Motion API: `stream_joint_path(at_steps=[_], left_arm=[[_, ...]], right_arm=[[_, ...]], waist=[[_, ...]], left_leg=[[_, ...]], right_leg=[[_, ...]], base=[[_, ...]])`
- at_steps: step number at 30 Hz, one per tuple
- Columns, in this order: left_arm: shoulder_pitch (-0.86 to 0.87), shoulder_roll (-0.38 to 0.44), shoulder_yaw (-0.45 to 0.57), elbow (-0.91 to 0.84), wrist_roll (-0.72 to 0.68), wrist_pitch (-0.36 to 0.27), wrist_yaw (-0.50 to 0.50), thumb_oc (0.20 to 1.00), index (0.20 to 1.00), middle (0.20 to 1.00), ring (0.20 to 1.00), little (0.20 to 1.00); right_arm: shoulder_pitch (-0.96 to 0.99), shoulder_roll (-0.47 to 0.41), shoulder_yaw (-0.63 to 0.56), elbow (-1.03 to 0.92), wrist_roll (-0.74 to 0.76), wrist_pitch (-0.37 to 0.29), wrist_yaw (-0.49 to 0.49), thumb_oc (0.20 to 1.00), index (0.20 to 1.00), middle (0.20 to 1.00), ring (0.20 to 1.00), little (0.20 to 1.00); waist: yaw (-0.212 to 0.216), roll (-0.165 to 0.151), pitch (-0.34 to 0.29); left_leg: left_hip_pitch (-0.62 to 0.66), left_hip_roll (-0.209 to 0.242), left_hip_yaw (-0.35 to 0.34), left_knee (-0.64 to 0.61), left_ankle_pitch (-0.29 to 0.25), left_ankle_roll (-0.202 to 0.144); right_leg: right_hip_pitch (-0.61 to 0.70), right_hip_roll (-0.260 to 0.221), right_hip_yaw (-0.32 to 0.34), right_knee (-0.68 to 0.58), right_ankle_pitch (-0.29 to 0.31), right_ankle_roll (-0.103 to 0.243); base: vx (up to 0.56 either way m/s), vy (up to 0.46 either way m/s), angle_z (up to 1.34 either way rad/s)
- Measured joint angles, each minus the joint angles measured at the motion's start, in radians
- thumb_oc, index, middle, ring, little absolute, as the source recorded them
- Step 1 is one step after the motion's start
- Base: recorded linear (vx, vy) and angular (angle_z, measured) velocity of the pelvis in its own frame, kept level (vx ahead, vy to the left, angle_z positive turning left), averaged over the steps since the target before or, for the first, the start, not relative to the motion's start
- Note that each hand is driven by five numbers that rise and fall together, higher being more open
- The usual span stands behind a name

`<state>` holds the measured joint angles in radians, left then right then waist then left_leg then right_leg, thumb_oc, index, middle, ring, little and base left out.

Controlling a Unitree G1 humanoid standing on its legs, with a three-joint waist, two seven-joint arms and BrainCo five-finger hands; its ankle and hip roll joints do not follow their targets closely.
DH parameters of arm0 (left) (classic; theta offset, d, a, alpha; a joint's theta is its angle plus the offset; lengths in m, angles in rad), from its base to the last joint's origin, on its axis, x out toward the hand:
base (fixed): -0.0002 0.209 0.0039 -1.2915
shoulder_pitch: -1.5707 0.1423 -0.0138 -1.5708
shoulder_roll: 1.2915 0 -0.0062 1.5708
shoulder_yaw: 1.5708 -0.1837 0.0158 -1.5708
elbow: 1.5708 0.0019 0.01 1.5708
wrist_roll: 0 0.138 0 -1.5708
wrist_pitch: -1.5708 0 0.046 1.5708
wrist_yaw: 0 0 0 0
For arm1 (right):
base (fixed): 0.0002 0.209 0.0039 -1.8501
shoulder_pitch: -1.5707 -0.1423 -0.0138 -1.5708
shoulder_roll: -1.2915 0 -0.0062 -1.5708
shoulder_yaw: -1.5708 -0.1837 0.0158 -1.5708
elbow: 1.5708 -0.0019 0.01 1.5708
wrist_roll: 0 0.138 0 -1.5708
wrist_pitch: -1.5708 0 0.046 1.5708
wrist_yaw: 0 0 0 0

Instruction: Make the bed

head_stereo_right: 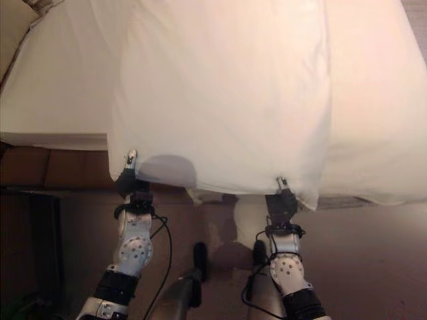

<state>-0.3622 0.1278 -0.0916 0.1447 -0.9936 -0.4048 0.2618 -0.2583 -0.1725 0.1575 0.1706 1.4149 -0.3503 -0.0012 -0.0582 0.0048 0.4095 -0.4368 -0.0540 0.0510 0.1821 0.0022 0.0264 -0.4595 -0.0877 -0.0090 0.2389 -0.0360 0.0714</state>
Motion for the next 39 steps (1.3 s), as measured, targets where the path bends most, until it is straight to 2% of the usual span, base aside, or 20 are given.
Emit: stream_joint_path(at_steps=[5, 6, 8, 12, 15, 16, 17, 19, 20, 24, 25, 28, 30, 31, 33, 34, 35, 36, 38, 39], left_arm=[[0.012, 0.01, 0.0, 0.0, -0.001, 0.006, 0.005, 0.2, 0.2, 0.2, 0.2, 0.2], [0.016, 0.01, 0.0, 0.0, 0.0, 0.008, 0.004, 0.2, 0.2, 0.2, 0.2, 0.2], [0.028, 0.007, 0.002, 0.0, -0.001, 0.011, 0.005, 0.2, 0.2, 0.2, 0.2, 0.2], [0.028, -0.011, 0.0, 0.014, -0.001, 0.03, 0.005, 0.2, 0.2, 0.2, 0.2, 0.2], [0.034, -0.01, 0.002, 0.02, 0.0, 0.029, 0.01, 0.2, 0.2, 0.2, 0.2, 0.2], [0.031, -0.01, 0.005, 0.019, 0.001, 0.029, 0.017, 0.2, 0.2, 0.2, 0.2, 0.2], [0.032, -0.011, 0.005, 0.019, 0.002, 0.029, 0.022, 0.2, 0.2, 0.2, 0.2, 0.2], [0.033, -0.011, 0.006, 0.018, 0.045, 0.029, 0.048, 0.2, 0.2, 0.2, 0.2, 0.2], [0.035, -0.009, 0.017, 0.01, 0.081, 0.028, 0.063, 0.2, 0.2, 0.2, 0.2, 0.2], [0.031, -0.012, 0.025, 0.013, 0.121, 0.03, 0.093, 0.2, 0.2, 0.2, 0.2, 0.2], [0.032, -0.012, 0.024, 0.012, 0.134, 0.032, 0.094, 0.2, 0.2, 0.2, 0.2, 0.2], [0.018, -0.011, -0.005, 0.019, 0.199, 0.051, 0.092, 0.2, 0.2, 0.2, 0.2, 0.2], [-0.012, -0.01, -0.034, 0.059, 0.217, 0.05, 0.087, 0.2, 0.2, 0.2, 0.2, 0.2], [-0.015, -0.015, -0.043, 0.062, 0.216, 0.048, 0.083, 0.2, 0.2, 0.2, 0.2, 0.2], [-0.007, -0.003, -0.041, 0.085, 0.218, 0.042, 0.078, 0.2, 0.2, 0.2, 0.2, 0.2], [0.004, 0.003, -0.036, 0.092, 0.209, 0.035, 0.074, 0.2, 0.2, 0.2, 0.2, 0.2], [0.022, -0.005, -0.009, 0.1, 0.179, 0.019, 0.076, 0.2, 0.2, 0.2, 0.2, 0.2], [0.023, -0.02, 0.002, 0.107, 0.174, 0.015, 0.084, 0.2, 0.2, 0.2, 0.2, 0.2], [0.023, -0.036, 0.014, 0.114, 0.175, -0.001, 0.11, 0.2, 0.2, 0.2, 0.2, 0.2], [0.023, -0.03, 0.016, 0.112, 0.177, -0.013, 0.127, 0.2, 0.2, 0.2, 0.2, 0.2]], right_arm=[[0.009, 0.002, 0.013, 0.01, 0.0, 0.0, 0.0, 0.2, 0.2, 0.2, 0.2, 0.2], [0.017, 0.004, 0.014, 0.009, 0.0, 0.0, 0.0, 0.2, 0.2, 0.2, 0.2, 0.2], [0.015, 0.006, 0.015, 0.021, 0.0, 0.001, 0.001, 0.2, 0.2, 0.2, 0.2, 0.2], [0.027, 0.001, 0.011, 0.042, 0.001, 0.001, -0.003, 0.2, 0.2, 0.2, 0.2, 0.2], [0.025, 0.0, 0.015, 0.051, 0.0, 0.003, 0.0, 0.2, 0.2, 0.2, 0.2, 0.2], [0.022, -0.004, 0.019, 0.047, 0.0, 0.003, 0.0, 0.2, 0.2, 0.2, 0.2, 0.2], [0.02, -0.006, 0.019, 0.046, 0.0, 0.003, 0.001, 0.2, 0.2, 0.2, 0.2, 0.2], [0.02, -0.006, 0.019, 0.043, 0.001, 0.003, 0.002, 0.2, 0.2, 0.2, 0.2, 0.2], [0.021, -0.004, 0.026, 0.045, 0.002, 0.003, 0.006, 0.2, 0.2, 0.2, 0.2, 0.2], [0.015, 0.001, 0.028, 0.051, 0.012, 0.004, 0.006, 0.2, 0.2, 0.2, 0.2, 0.2], [0.016, 0.0, 0.028, 0.051, 0.012, 0.004, 0.006, 0.2, 0.2, 0.2, 0.2, 0.2], [0.045, -0.014, 0.003, 0.02, 0.02, -0.001, 0.007, 0.2, 0.2, 0.2, 0.2, 0.2], [0.061, -0.032, -0.004, 0.015, 0.019, -0.01, 0.009, 0.2, 0.2, 0.2, 0.2, 0.2], [0.061, -0.035, -0.006, 0.002, 0.02, -0.015, 0.008, 0.2, 0.2, 0.2, 0.2, 0.2], [0.06, -0.024, -0.004, 0.015, 0.019, -0.016, 0.012, 0.2, 0.2, 0.2, 0.2, 0.2], [0.07, -0.015, 0.001, 0.021, 0.018, -0.015, 0.014, 0.2, 0.2, 0.2, 0.2, 0.2], [0.054, 0.004, 0.018, 0.048, 0.016, 0.0, 0.014, 0.2, 0.2, 0.2, 0.2, 0.2], [0.055, 0.0, 0.023, 0.049, 0.01, 0.005, 0.016, 0.2, 0.2, 0.2, 0.2, 0.2], [0.047, -0.001, 0.039, 0.075, 0.008, 0.0, 0.017, 0.2, 0.2, 0.2, 0.2, 0.2], [0.029, -0.004, 0.047, 0.08, 0.007, -0.001, 0.016, 0.2, 0.2, 0.2, 0.2, 0.2]], waist=[[-0.007, -0.006, -0.004], [-0.005, -0.014, -0.01], [-0.005, -0.015, -0.021], [-0.005, -0.016, -0.02], [0.019, -0.015, -0.024], [0.02, -0.019, -0.024], [0.018, -0.019, -0.025], [0.021, -0.028, -0.027], [0.027, -0.033, -0.032], [0.025, -0.032, -0.033], [0.025, -0.032, -0.033], [0.018, -0.01, -0.044], [0.008, 0.003, -0.058], [-0.004, 0.006, -0.059], [0.008, 0.001, -0.061], [0.008, -0.005, -0.061], [0.057, -0.019, -0.068], [0.055, -0.014, -0.065], [0.022, -0.005, -0.066], [0.029, -0.001, -0.067]], left_leg=[[0.035, 0.006, -0.008, -0.021, 0.001, -0.002], [0.036, -0.001, -0.01, -0.021, 0.002, -0.006], [0.026, 0.0, 0.0, -0.012, 0.001, -0.023], [-0.039, 0.019, 0.012, 0.164, 0.01, -0.081], [-0.022, 0.026, -0.045, 0.208, 0.024, -0.101], [-0.032, 0.03, -0.094, 0.207, 0.028, -0.092], [-0.034, 0.04, -0.121, 0.206, 0.02, -0.102], [-0.043, 0.088, -0.202, 0.159, 0.009, -0.12], [-0.04, 0.16, -0.259, 0.08, 0.009, -0.123], [-0.028, 0.285, -0.295, -0.06, 0.006, -0.141], [-0.023, 0.284, -0.278, -0.069, 0.008, -0.14], [-0.013, 0.246, 0.004, -0.061, 0.023, -0.122], [-0.039, 0.176, -0.024, -0.02, 0.085, -0.156], [-0.056, 0.142, -0.032, -0.001, 0.074, -0.132], [-0.072, 0.091, 0.023, 0.04, 0.035, -0.077], [-0.074, 0.078, 0.056, 0.059, 0.027, -0.064], [-0.06, 0.095, 0.126, 0.05, 0.005, -0.04], [-0.044, 0.083, 0.11, 0.032, 0.004, -0.039], [-0.028, 0.069, 0.036, 0.012, 0.016, -0.031], [-0.029, 0.059, -0.005, -0.009, 0.027, -0.04]], right_leg=[[-0.094, 0.017, 0.029, 0.193, -0.064, 0.047], [-0.083, 0.024, 0.03, 0.154, -0.064, 0.052], [-0.075, 0.038, 0.02, 0.118, -0.045, -0.059], [-0.035, 0.044, -0.02, 0.121, -0.052, -0.086], [0.0, 0.05, -0.022, 0.122, -0.059, -0.097], [0.0, 0.05, -0.015, 0.123, -0.056, -0.14], [-0.002, 0.049, -0.014, 0.124, -0.054, -0.145], [-0.018, 0.049, -0.014, 0.126, -0.05, -0.151], [-0.042, 0.059, -0.014, 0.145, -0.053, -0.153], [-0.079, 0.064, -0.015, 0.171, -0.06, -0.132], [-0.079, 0.061, -0.017, 0.174, -0.063, -0.126], [-0.079, -0.027, -0.084, 0.179, -0.066, -0.057], [-0.09, -0.091, -0.068, 0.196, -0.074, 0.002], [-0.085, -0.124, -0.06, 0.173, -0.069, 0.037], [-0.069, -0.176, -0.012, 0.083, -0.013, 0.048], [-0.077, -0.183, -0.064, 0.034, 0.057, 0.075], [-0.058, -0.182, -0.207, -0.025, 0.128, 0.023], [-0.047, -0.167, -0.204, -0.003, 0.098, 0.049], [-0.035, -0.074, -0.059, 0.085, -0.064, 0.049], [-0.027, -0.011, -0.005, 0.077, -0.081, -0.013]], base=[[0.01, -0.077, 0.04], [-0.01, -0.141, 0.2], [0.01, -0.186, 0.14], [0.0, -0.113, 0.27], [0.04, 0.04, -0.18], [0.02, 0.058, -0.11], [0.06, 0.193, -0.09], [0.04, 0.172, -0.06], [0.03, 0.212, -0.1], [0.06, 0.402, -0.08], [0.06, 0.518, -0.05], [0.06, 0.618, 0.15], [0.08, 0.658, 0.39], [0.07, 0.437, 0.42], [0.01, 0.474, -0.3], [-0.06, 0.528, -1.42], [-0.07, 0.295, -1.23], [-0.03, 0.255, -0.85], [0.03, 0.177, 0.11], [0.05, 0.049, -0.08]])
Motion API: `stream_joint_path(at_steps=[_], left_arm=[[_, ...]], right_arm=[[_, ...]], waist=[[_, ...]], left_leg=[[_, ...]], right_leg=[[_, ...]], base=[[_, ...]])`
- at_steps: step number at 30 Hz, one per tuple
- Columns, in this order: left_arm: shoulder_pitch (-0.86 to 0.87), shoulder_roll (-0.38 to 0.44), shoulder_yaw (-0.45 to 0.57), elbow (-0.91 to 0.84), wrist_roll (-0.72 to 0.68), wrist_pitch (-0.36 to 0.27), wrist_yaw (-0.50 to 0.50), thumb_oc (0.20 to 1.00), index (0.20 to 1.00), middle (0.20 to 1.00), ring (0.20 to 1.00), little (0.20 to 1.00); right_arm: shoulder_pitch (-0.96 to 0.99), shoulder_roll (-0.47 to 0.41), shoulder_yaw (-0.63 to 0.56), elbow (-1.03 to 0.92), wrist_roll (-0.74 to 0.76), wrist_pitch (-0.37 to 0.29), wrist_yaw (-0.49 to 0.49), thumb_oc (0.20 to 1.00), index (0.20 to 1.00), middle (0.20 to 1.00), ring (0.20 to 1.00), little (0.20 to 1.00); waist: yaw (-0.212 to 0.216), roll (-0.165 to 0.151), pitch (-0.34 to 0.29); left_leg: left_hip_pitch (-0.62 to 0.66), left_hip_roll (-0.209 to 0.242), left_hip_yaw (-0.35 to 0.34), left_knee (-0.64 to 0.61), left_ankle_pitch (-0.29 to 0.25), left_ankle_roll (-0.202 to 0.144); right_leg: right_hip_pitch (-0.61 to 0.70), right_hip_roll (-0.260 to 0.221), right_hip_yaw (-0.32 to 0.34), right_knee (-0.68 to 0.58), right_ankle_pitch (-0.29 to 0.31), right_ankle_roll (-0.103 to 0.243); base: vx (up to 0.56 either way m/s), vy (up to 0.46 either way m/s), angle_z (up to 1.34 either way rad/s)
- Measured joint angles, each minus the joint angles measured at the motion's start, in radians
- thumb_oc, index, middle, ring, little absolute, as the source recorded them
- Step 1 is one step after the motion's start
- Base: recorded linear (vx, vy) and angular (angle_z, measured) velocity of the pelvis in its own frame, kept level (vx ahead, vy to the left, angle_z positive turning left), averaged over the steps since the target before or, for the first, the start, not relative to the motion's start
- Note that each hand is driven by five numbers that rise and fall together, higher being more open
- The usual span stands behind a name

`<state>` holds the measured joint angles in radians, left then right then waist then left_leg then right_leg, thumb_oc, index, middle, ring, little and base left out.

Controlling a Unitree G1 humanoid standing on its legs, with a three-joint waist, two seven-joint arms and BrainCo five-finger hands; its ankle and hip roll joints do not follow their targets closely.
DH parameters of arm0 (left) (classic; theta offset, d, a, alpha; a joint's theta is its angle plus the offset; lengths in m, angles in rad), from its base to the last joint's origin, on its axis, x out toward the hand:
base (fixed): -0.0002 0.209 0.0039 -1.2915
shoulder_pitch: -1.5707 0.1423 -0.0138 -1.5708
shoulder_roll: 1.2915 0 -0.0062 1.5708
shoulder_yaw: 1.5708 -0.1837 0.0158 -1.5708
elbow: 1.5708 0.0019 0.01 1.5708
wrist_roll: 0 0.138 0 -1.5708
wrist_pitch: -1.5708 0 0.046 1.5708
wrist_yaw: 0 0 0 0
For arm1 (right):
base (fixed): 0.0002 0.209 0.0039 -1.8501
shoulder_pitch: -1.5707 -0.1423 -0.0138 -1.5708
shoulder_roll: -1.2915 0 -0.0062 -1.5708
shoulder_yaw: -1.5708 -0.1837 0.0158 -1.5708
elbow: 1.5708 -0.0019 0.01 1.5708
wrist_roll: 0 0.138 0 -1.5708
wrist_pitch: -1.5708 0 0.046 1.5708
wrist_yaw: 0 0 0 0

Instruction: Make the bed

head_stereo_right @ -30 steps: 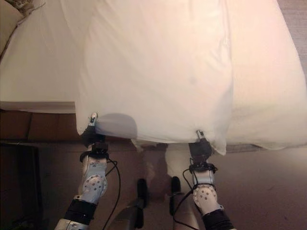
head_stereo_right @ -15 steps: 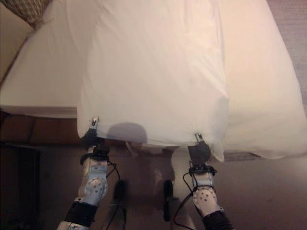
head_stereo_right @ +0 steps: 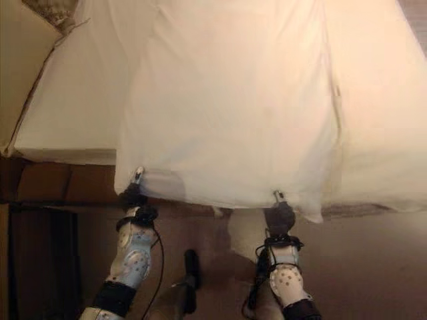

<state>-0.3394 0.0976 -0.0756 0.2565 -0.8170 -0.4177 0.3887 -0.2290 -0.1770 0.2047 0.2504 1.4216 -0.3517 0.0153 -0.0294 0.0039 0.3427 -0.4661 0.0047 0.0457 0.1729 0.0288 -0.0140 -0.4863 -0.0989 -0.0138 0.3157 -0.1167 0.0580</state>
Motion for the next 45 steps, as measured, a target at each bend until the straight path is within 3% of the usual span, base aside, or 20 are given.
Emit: stream_joint_path(at_steps=[4, 7, 12, 15, 19, 24, 27, 28, 29, 30, 31, 32, 37, 45], left_arm=[[-0.023, -0.02, 0.018, -0.001, 0.032, -0.007, 0.09, 0.2, 0.2, 0.2, 0.2, 0.2], [-0.037, -0.02, 0.044, 0.012, 0.065, -0.007, 0.193, 0.2, 0.2, 0.2, 0.2, 0.2], [-0.063, -0.064, 0.069, 0.102, 0.077, -0.01, 0.269, 0.2, 0.2, 0.2, 0.2, 0.2], [-0.105, -0.081, 0.094, 0.241, 0.045, -0.019, 0.261, 0.2, 0.2, 0.2, 0.2, 0.2], [-0.205, -0.097, 0.138, 0.473, -0.111, -0.027, 0.197, 0.2, 0.2, 0.2, 0.2, 0.2], [-0.271, -0.088, 0.165, 0.686, -0.142, 0.009, 0.145, 0.2, 0.2, 0.2, 0.2, 0.2], [-0.274, -0.087, 0.179, 0.712, -0.142, 0.042, 0.137, 0.2, 0.2, 0.2, 0.2, 0.2], [-0.276, -0.085, 0.179, 0.727, -0.141, 0.048, 0.129, 0.2, 0.2, 0.2, 0.2, 0.2], [-0.285, -0.079, 0.179, 0.781, -0.139, 0.067, 0.116, 0.2, 0.2, 0.2, 0.2, 0.2], [-0.285, -0.078, 0.179, 0.817, -0.139, 0.083, 0.106, 0.275, 0.275, 0.275, 0.275, 0.275], [-0.285, -0.077, 0.179, 0.83, -0.139, 0.089, 0.104, 0.369, 0.369, 0.369, 0.369, 0.369], [-0.285, -0.069, 0.18, 0.846, -0.137, 0.105, 0.104, 1.0, 1.0, 1.0, 1.0, 1.0], [-0.218, -0.033, 0.218, 0.923, -0.135, 0.17, 0.103, 1.0, 1.0, 1.0, 1.0, 1.0], [0.024, -0.009, 0.094, 0.993, 0.034, 0.257, 0.099, 1.0, 1.0, 1.0, 1.0, 1.0]], right_arm=[[-0.027, 0.034, 0.01, 0.106, -0.014, 0.003, -0.003, 0.2, 0.2, 0.2, 0.2, 0.2], [-0.074, 0.057, 0.017, 0.18, -0.046, 0.018, -0.004, 0.2, 0.2, 0.2, 0.2, 0.2], [-0.104, 0.052, 0.025, 0.284, -0.133, 0.044, -0.033, 0.2, 0.2, 0.2, 0.2, 0.2], [-0.126, 0.051, 0.023, 0.381, -0.192, 0.055, -0.043, 0.2, 0.2, 0.2, 0.2, 0.2], [-0.195, 0.043, 0.021, 0.562, -0.309, 0.093, -0.046, 0.2, 0.2, 0.2, 0.2, 0.2], [-0.246, 0.033, 0.015, 0.709, -0.468, 0.125, -0.058, 0.2, 0.2, 0.2, 0.2, 0.2], [-0.265, 0.032, 0.015, 0.747, -0.549, 0.134, -0.092, 0.2, 0.2, 0.2, 0.2, 0.2], [-0.273, 0.034, 0.013, 0.766, -0.573, 0.137, -0.097, 0.235, 0.235, 0.235, 0.235, 0.235], [-0.305, 0.039, 0.013, 0.84, -0.607, 0.152, -0.11, 0.689, 0.689, 0.689, 0.689, 0.689], [-0.315, 0.038, 0.013, 0.892, -0.635, 0.175, -0.118, 1.0, 1.0, 1.0, 1.0, 1.0], [-0.315, 0.037, 0.014, 0.912, -0.656, 0.189, -0.122, 1.0, 1.0, 1.0, 1.0, 1.0], [-0.314, 0.034, 0.024, 0.983, -0.704, 0.223, -0.133, 1.0, 1.0, 1.0, 1.0, 1.0], [-0.192, 0.006, 0.048, 1.098, -0.787, 0.34, -0.135, 1.0, 1.0, 1.0, 1.0, 1.0], [-0.056, -0.008, 0.036, 1.111, -0.813, 0.364, -0.105, 1.0, 1.0, 1.0, 1.0, 1.0]], waist=[[-0.007, 0.005, 0.004], [-0.009, 0.004, 0.005], [-0.011, 0.004, 0.005], [-0.012, 0.004, 0.006], [-0.013, 0.005, 0.005], [-0.019, 0.007, 0.003], [-0.021, 0.011, 0.0], [-0.022, 0.012, 0.0], [-0.022, 0.013, -0.004], [-0.021, 0.015, -0.021], [-0.019, 0.016, -0.03], [-0.012, 0.016, -0.043], [-0.009, 0.025, -0.053], [-0.007, 0.03, -0.057]], left_leg=[[-0.004, -0.014, 0.006, -0.018, 0.015, 0.014], [-0.028, -0.008, 0.009, -0.046, 0.035, 0.01], [-0.017, -0.001, 0.009, -0.051, 0.036, 0.009], [0.003, 0.001, 0.008, -0.056, 0.036, 0.009], [0.038, 0.0, 0.008, -0.063, 0.036, 0.009], [0.064, 0.005, 0.009, -0.065, 0.036, 0.009], [0.071, 0.006, 0.009, -0.075, 0.038, 0.006], [0.075, 0.007, 0.009, -0.081, 0.039, 0.005], [0.09, 0.008, 0.009, -0.091, 0.039, 0.004], [0.092, 0.007, 0.009, -0.091, 0.039, 0.004], [0.092, 0.006, 0.009, -0.091, 0.039, 0.004], [0.095, 0.007, 0.008, -0.094, 0.039, 0.004], [0.105, 0.007, 0.01, -0.098, 0.039, 0.004], [0.101, 0.014, 0.009, -0.119, 0.04, 0.003]], right_leg=[[0.003, -0.008, -0.02, -0.002, 0.019, 0.021], [-0.021, -0.006, -0.028, -0.014, 0.019, 0.016], [-0.014, -0.001, -0.039, -0.005, 0.016, 0.011], [0.009, -0.002, -0.051, -0.006, 0.012, 0.007], [0.049, -0.001, -0.053, -0.015, 0.002, 0.0], [0.082, 0.004, -0.054, -0.029, 0.002, -0.002], [0.086, 0.005, -0.054, -0.036, 0.002, -0.002], [0.09, 0.005, -0.055, -0.039, 0.003, -0.003], [0.106, 0.006, -0.058, -0.05, 0.003, -0.004], [0.116, 0.005, -0.062, -0.061, 0.003, -0.004], [0.119, 0.005, -0.063, -0.066, 0.003, -0.004], [0.129, 0.006, -0.067, -0.077, 0.003, -0.004], [0.166, 0.008, -0.089, -0.114, 0.004, -0.004], [0.168, 0.018, -0.104, -0.139, 0.011, -0.012]], base=[[-0.05, -0.032, 0.13], [-0.01, 0.004, 0.09], [-0.02, 0.025, 0.02], [-0.01, 0.038, 0.1], [0.0, 0.019, 0.03], [0.01, 0.004, 0.01], [0.03, -0.004, -0.01], [0.06, -0.014, 0.02], [0.06, -0.027, 0.07], [0.05, -0.023, 0.09], [0.08, -0.032, 0.1], [0.04, -0.015, 0.1], [0.05, -0.017, 0.13], [0.03, -0.019, 0.05]])
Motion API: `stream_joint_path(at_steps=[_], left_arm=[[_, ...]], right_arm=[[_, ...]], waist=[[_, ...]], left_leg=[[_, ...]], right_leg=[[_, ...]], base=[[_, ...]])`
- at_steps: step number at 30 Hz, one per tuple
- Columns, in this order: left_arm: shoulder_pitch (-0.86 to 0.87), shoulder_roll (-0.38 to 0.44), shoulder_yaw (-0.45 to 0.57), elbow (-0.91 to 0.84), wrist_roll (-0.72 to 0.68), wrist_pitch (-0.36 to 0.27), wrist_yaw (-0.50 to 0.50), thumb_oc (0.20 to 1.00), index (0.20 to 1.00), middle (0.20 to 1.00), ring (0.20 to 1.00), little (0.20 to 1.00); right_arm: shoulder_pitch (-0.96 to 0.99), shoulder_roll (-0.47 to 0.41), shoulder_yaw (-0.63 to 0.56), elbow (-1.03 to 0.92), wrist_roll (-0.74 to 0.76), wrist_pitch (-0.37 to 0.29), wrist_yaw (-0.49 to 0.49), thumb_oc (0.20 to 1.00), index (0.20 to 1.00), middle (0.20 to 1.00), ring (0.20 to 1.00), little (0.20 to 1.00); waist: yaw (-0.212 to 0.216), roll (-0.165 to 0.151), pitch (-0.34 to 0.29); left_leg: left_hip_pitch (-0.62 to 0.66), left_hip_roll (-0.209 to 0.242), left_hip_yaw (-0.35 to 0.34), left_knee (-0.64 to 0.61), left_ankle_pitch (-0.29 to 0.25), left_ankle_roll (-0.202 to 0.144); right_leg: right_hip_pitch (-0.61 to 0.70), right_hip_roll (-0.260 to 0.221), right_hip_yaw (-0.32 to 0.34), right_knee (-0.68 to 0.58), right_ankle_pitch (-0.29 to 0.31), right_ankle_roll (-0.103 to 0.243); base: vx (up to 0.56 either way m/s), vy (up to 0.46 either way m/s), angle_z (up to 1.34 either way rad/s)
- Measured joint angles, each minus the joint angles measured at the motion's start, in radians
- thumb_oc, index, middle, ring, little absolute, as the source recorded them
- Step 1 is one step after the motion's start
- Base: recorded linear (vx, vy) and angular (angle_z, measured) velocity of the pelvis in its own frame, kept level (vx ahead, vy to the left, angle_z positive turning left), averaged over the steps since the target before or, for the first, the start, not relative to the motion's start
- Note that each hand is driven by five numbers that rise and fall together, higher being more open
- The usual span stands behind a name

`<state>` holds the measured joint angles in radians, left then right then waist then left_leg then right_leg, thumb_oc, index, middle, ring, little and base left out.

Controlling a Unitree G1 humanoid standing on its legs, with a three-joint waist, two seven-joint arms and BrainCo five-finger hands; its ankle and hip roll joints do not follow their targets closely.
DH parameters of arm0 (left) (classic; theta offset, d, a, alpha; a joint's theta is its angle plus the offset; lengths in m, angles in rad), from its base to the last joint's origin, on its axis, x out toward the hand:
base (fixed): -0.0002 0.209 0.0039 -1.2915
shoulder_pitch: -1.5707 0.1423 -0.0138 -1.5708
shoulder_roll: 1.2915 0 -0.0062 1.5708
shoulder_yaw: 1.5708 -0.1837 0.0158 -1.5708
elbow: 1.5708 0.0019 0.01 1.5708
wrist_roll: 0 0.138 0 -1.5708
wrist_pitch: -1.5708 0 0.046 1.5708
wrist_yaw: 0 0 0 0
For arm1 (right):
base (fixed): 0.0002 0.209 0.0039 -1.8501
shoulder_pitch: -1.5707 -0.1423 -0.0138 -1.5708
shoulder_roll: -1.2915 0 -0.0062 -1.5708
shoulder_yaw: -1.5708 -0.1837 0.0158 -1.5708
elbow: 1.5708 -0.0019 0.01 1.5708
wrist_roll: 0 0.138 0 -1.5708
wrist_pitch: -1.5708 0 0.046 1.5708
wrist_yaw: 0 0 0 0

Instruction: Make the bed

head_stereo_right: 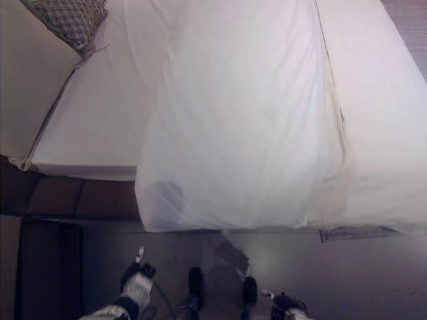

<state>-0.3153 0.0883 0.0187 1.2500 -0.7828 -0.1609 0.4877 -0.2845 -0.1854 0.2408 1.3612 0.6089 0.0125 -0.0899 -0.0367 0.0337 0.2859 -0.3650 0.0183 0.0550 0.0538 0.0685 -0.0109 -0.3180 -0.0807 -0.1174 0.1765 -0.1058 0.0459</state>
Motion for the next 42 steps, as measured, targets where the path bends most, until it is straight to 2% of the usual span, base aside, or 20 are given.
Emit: stream_joint_path(at_steps=[2, 3, 4, 6, 7, 9, 12, 15, 17, 20, 22, 25, 28, 31, 35, 37, 42], left_arm=[[0.022, 0.006, -0.057, -0.009, 0.069, 0.003, -0.008, 1.0, 1.0, 1.0, 1.0, 1.0], [0.04, 0.021, -0.129, -0.071, 0.115, 0.009, -0.009, 1.0, 1.0, 1.0, 1.0, 1.0], [0.055, 0.023, -0.151, -0.108, 0.147, 0.011, -0.009, 1.0, 1.0, 1.0, 1.0, 1.0], [0.105, 0.055, -0.24, -0.304, 0.263, 0.016, -0.018, 1.0, 1.0, 1.0, 1.0, 1.0], [0.113, 0.062, -0.25, -0.342, 0.283, 0.018, -0.03, 1.0, 1.0, 1.0, 1.0, 1.0], [0.134, 0.1, -0.305, -0.441, 0.34, 0.019, -0.093, 1.0, 1.0, 1.0, 1.0, 1.0], [0.148, 0.188, -0.371, -0.567, 0.397, 0.025, -0.277, 1.0, 1.0, 1.0, 1.0, 1.0], [0.118, 0.26, -0.468, -0.672, 0.392, 0.01, -0.466, 1.0, 1.0, 1.0, 1.0, 1.0], [0.069, 0.273, -0.49, -0.713, 0.364, -0.007, -0.548, 1.0, 1.0, 1.0, 1.0, 1.0], [-0.035, 0.285, -0.553, -0.728, 0.331, -0.019, -0.643, 1.0, 1.0, 1.0, 1.0, 1.0], [-0.192, 0.326, -0.637, -0.761, 0.315, -0.022, -0.723, 1.0, 1.0, 1.0, 1.0, 1.0], [-0.299, 0.32, -0.649, -0.756, 0.275, -0.021, -0.772, 1.0, 1.0, 1.0, 1.0, 1.0], [-0.409, 0.326, -0.67, -0.742, 0.215, -0.012, -0.861, 1.0, 1.0, 1.0, 1.0, 1.0], [-0.487, 0.321, -0.681, -0.696, 0.215, -0.014, -0.872, 1.0, 1.0, 1.0, 1.0, 1.0], [-0.532, 0.302, -0.666, -0.618, 0.222, -0.022, -0.831, 1.0, 1.0, 1.0, 1.0, 1.0], [-0.619, 0.307, -0.658, -0.51, 0.25, -0.031, -0.771, 1.0, 1.0, 1.0, 1.0, 1.0], [-0.75, 0.331, -0.645, -0.458, 0.301, -0.058, -0.644, 1.0, 1.0, 1.0, 1.0, 1.0]], right_arm=[[-0.019, -0.005, -0.002, -0.011, 0.0, -0.009, 0.001, 1.0, 1.0, 1.0, 1.0, 1.0], [-0.026, -0.009, -0.002, -0.033, 0.001, -0.017, 0.008, 1.0, 1.0, 1.0, 1.0, 1.0], [-0.028, -0.011, -0.002, -0.045, 0.004, -0.022, 0.011, 1.0, 1.0, 1.0, 1.0, 1.0], [-0.014, -0.019, 0.001, -0.129, 0.026, -0.035, 0.037, 1.0, 1.0, 1.0, 1.0, 1.0], [-0.006, -0.021, 0.004, -0.163, 0.034, -0.035, 0.045, 1.0, 1.0, 1.0, 1.0, 1.0], [0.034, -0.035, 0.011, -0.277, 0.044, -0.052, 0.077, 1.0, 1.0, 1.0, 1.0, 1.0], [0.074, -0.081, 0.047, -0.501, 0.055, -0.079, 0.125, 1.0, 1.0, 1.0, 1.0, 1.0], [0.067, -0.165, 0.088, -0.651, 0.093, -0.107, 0.184, 1.0, 1.0, 1.0, 1.0, 1.0], [0.016, -0.187, 0.092, -0.663, 0.106, -0.131, 0.221, 1.0, 1.0, 1.0, 1.0, 1.0], [-0.086, -0.207, 0.138, -0.652, 0.112, -0.138, 0.264, 1.0, 1.0, 1.0, 1.0, 1.0], [-0.191, -0.226, 0.208, -0.652, 0.115, -0.137, 0.317, 1.0, 1.0, 1.0, 1.0, 1.0], [-0.265, -0.215, 0.23, -0.647, 0.127, -0.133, 0.35, 1.0, 1.0, 1.0, 1.0, 1.0], [-0.374, -0.205, 0.266, -0.646, 0.163, -0.116, 0.404, 1.0, 1.0, 1.0, 1.0, 1.0], [-0.452, -0.202, 0.268, -0.641, 0.2, -0.113, 0.419, 1.0, 1.0, 1.0, 1.0, 1.0], [-0.512, -0.193, 0.269, -0.594, 0.231, -0.111, 0.42, 1.0, 1.0, 1.0, 1.0, 1.0], [-0.62, -0.182, 0.268, -0.518, 0.253, -0.105, 0.418, 1.0, 1.0, 1.0, 1.0, 1.0], [-0.772, -0.19, 0.286, -0.481, 0.289, -0.103, 0.404, 1.0, 1.0, 1.0, 1.0, 1.0]], waist=[[0.001, 0.001, -0.003], [0.001, 0.002, -0.003], [0.002, 0.002, -0.003], [0.002, 0.006, -0.002], [0.002, 0.007, -0.002], [0.001, 0.011, 0.0], [-0.003, 0.023, 0.006], [-0.002, 0.03, 0.014], [-0.003, 0.027, 0.02], [-0.005, 0.025, 0.025], [-0.007, 0.017, 0.065], [-0.012, 0.014, 0.088], [-0.029, 0.008, 0.095], [-0.032, 0.003, 0.098], [-0.033, -0.005, 0.099], [-0.032, -0.014, 0.095], [-0.033, -0.021, 0.097]], left_leg=[[-0.018, 0.001, -0.001, -0.002, 0.01, -0.006], [-0.03, 0.0, -0.002, -0.011, 0.024, -0.007], [-0.035, 0.0, -0.001, -0.016, 0.031, -0.006], [-0.052, 0.001, -0.003, -0.042, 0.055, -0.011], [-0.053, 0.001, -0.003, -0.047, 0.058, -0.009], [-0.061, 0.001, -0.003, -0.047, 0.063, -0.011], [-0.08, 0.002, 0.0, -0.047, 0.072, -0.009], [-0.094, -0.003, 0.005, -0.045, 0.082, -0.001], [-0.104, -0.006, 0.015, -0.043, 0.086, 0.002], [-0.138, -0.007, 0.024, -0.029, 0.094, 0.003], [-0.168, -0.009, 0.021, 0.002, 0.094, 0.003], [-0.198, -0.008, 0.021, 0.031, 0.094, 0.002], [-0.262, -0.006, 0.025, 0.076, 0.09, -0.001], [-0.331, -0.004, 0.026, 0.135, 0.076, -0.005], [-0.4, 0.005, 0.026, 0.208, 0.051, -0.01], [-0.49, 0.018, 0.03, 0.299, 0.019, -0.005], [-0.627, 0.032, 0.026, 0.418, -0.007, -0.004]], right_leg=[[-0.019, 0.003, 0.0, 0.011, 0.001, 0.001], [-0.045, 0.001, 0.001, 0.031, 0.0, 0.0], [-0.056, 0.001, 0.002, 0.04, 0.001, 0.0], [-0.099, 0.001, 0.002, 0.073, 0.0, -0.002], [-0.105, 0.001, 0.002, 0.08, -0.001, -0.003], [-0.123, -0.001, 0.002, 0.099, -0.004, -0.006], [-0.154, -0.001, 0.006, 0.119, -0.005, -0.008], [-0.182, -0.006, 0.015, 0.149, -0.007, -0.008], [-0.204, -0.01, 0.023, 0.167, -0.011, -0.006], [-0.244, -0.012, 0.029, 0.188, -0.012, -0.006], [-0.28, -0.012, 0.03, 0.234, -0.016, -0.01], [-0.311, -0.019, 0.03, 0.268, -0.023, -0.014], [-0.378, -0.022, 0.037, 0.315, -0.028, -0.019], [-0.445, -0.023, 0.045, 0.363, -0.034, -0.026], [-0.503, -0.022, 0.049, 0.411, -0.038, -0.033], [-0.579, -0.019, 0.051, 0.454, -0.044, -0.041], [-0.696, -0.017, 0.05, 0.534, -0.046, -0.045]], base=[[0.02, -0.026, 0.12], [0.0, 0.0, 0.0], [0.01, -0.031, 0.01], [0.0, 0.0, 0.0], [0.0, 0.0, 0.0], [0.0, 0.0, 0.0], [0.0, 0.003, -0.03], [-0.01, 0.003, -0.01], [-0.06, 0.005, -0.05], [-0.07, -0.002, -0.06], [-0.06, -0.015, 0.05], [-0.08, -0.007, 0.07], [-0.08, 0.002, -0.01], [-0.05, -0.003, -0.03], [-0.06, -0.002, -0.04], [-0.06, 0.016, -0.14], [-0.04, -0.003, -0.03]])
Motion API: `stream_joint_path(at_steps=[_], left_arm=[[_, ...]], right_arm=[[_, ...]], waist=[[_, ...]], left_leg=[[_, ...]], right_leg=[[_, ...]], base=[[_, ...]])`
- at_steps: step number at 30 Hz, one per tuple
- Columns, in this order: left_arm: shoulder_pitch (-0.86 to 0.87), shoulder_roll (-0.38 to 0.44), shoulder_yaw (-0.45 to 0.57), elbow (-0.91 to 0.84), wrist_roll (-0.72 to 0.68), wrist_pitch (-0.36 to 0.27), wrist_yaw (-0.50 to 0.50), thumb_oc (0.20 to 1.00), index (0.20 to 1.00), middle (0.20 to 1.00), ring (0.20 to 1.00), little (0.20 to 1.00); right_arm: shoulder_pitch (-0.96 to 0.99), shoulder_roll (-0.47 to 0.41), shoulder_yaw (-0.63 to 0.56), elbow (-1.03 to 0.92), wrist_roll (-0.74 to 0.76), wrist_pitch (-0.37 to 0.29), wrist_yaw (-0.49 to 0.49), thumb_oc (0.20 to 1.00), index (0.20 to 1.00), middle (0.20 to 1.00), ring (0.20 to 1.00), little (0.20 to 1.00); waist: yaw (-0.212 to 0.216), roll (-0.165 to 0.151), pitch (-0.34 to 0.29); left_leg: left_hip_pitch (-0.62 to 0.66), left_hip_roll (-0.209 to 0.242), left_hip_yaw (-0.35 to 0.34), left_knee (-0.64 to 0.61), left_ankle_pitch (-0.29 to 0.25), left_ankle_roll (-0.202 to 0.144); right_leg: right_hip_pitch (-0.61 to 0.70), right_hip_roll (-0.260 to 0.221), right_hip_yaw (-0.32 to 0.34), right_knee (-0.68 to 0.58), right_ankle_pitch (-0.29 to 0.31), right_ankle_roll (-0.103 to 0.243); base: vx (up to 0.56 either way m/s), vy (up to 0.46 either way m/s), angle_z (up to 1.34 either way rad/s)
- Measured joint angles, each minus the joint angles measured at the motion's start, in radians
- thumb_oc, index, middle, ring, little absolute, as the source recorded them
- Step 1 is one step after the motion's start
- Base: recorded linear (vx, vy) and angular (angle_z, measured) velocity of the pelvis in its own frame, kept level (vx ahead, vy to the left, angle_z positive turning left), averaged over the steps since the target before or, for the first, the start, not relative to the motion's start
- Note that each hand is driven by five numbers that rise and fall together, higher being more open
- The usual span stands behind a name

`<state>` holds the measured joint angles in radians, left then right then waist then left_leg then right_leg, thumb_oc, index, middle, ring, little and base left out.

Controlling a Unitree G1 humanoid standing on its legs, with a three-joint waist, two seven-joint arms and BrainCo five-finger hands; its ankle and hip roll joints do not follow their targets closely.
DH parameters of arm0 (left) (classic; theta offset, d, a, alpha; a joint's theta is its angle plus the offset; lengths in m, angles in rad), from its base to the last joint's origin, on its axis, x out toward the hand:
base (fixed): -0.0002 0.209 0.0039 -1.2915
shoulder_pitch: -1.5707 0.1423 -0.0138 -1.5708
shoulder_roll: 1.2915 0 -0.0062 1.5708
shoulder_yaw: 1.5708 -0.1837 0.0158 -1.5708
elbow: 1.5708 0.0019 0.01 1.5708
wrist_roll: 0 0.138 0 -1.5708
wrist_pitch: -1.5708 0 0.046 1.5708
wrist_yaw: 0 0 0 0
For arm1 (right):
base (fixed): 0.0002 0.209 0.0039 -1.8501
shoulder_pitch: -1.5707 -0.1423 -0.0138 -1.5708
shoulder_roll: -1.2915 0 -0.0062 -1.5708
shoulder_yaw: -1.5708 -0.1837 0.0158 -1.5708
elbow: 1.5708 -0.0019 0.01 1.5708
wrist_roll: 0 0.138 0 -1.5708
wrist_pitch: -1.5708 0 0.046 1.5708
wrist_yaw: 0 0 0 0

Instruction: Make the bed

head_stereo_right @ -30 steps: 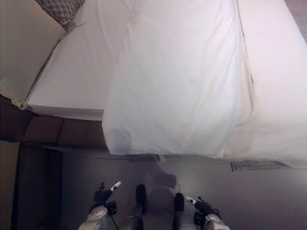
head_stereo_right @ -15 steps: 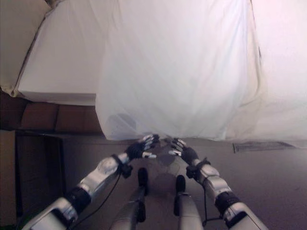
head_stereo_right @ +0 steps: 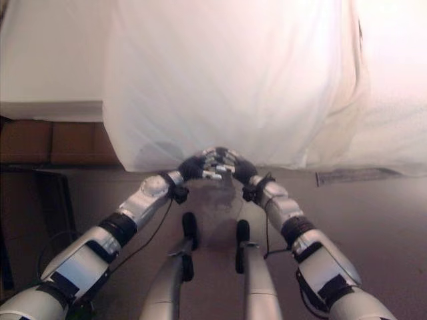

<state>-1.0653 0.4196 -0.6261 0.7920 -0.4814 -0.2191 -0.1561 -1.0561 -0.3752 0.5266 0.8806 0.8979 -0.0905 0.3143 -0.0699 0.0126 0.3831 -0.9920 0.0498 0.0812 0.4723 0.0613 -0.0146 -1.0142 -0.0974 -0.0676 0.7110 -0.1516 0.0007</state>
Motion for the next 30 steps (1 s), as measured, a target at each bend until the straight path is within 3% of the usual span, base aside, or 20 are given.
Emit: stream_joint_path(at_steps=[8, 16, 19, 23, 26, 30], left_arm=[[-0.19, 0.042, -0.022, 0.146, 0.077, -0.025, 0.164, 1.0, 1.0, 1.0, 1.0, 1.0], [-0.266, 0.046, -0.017, 0.261, 0.078, -0.038, 0.264, 1.0, 1.0, 1.0, 1.0, 1.0], [-0.271, 0.049, 0.071, 0.3, 0.077, -0.036, 0.332, 1.0, 1.0, 1.0, 1.0, 1.0], [-0.271, 0.095, 0.091, 0.307, 0.077, -0.023, 0.4, 1.0, 1.0, 1.0, 1.0, 1.0], [-0.225, 0.137, 0.109, 0.308, 0.09, -0.015, 0.434, 1.0, 1.0, 1.0, 1.0, 1.0], [-0.069, 0.177, 0.217, 0.294, 0.115, -0.02, 0.474, 1.0, 1.0, 1.0, 1.0, 1.0]], right_arm=[[-0.229, -0.017, 0.082, 0.143, 0.021, -0.013, -0.043, 1.0, 1.0, 1.0, 1.0, 1.0], [-0.316, -0.051, 0.087, 0.268, -0.027, -0.023, -0.151, 1.0, 1.0, 1.0, 1.0, 1.0], [-0.344, -0.059, 0.082, 0.347, -0.071, -0.023, -0.194, 1.0, 1.0, 1.0, 1.0, 1.0], [-0.353, -0.118, 0.048, 0.407, -0.094, -0.006, -0.268, 1.0, 1.0, 1.0, 1.0, 1.0], [-0.338, -0.152, -0.013, 0.471, -0.101, 0.012, -0.318, 1.0, 1.0, 1.0, 1.0, 1.0], [-0.239, -0.215, -0.11, 0.51, -0.101, 0.025, -0.352, 1.0, 1.0, 1.0, 1.0, 1.0]], waist=[[-0.012, -0.018, -0.001], [0.002, -0.018, -0.001], [0.004, -0.018, -0.001], [0.005, -0.018, -0.001], [0.003, -0.019, 0.0], [0.008, -0.018, -0.001]], left_leg=[[-0.148, 0.006, -0.001, 0.151, -0.043, 0.015], [-0.173, -0.003, -0.001, 0.145, -0.04, 0.019], [-0.17, -0.004, 0.0, 0.125, -0.036, 0.023], [-0.158, -0.014, -0.002, 0.1, -0.019, 0.026], [-0.093, -0.024, -0.004, 0.04, 0.0, 0.022], [0.034, -0.036, -0.013, -0.079, 0.037, 0.012]], right_leg=[[-0.12, -0.006, 0.005, 0.095, -0.017, 0.008], [-0.144, -0.017, 0.003, 0.097, -0.018, 0.013], [-0.143, -0.018, 0.0, 0.086, -0.017, 0.013], [-0.132, -0.028, -0.01, 0.078, -0.017, 0.012], [-0.076, -0.035, -0.018, 0.044, -0.017, 0.012], [0.033, -0.043, -0.038, -0.021, -0.016, 0.009]], base=[[0.0, 0.005, -0.01], [0.01, -0.004, 0.02], [0.0, -0.012, 0.01], [0.01, -0.038, 0.1], [0.02, -0.051, 0.09], [0.02, -0.033, 0.13]])
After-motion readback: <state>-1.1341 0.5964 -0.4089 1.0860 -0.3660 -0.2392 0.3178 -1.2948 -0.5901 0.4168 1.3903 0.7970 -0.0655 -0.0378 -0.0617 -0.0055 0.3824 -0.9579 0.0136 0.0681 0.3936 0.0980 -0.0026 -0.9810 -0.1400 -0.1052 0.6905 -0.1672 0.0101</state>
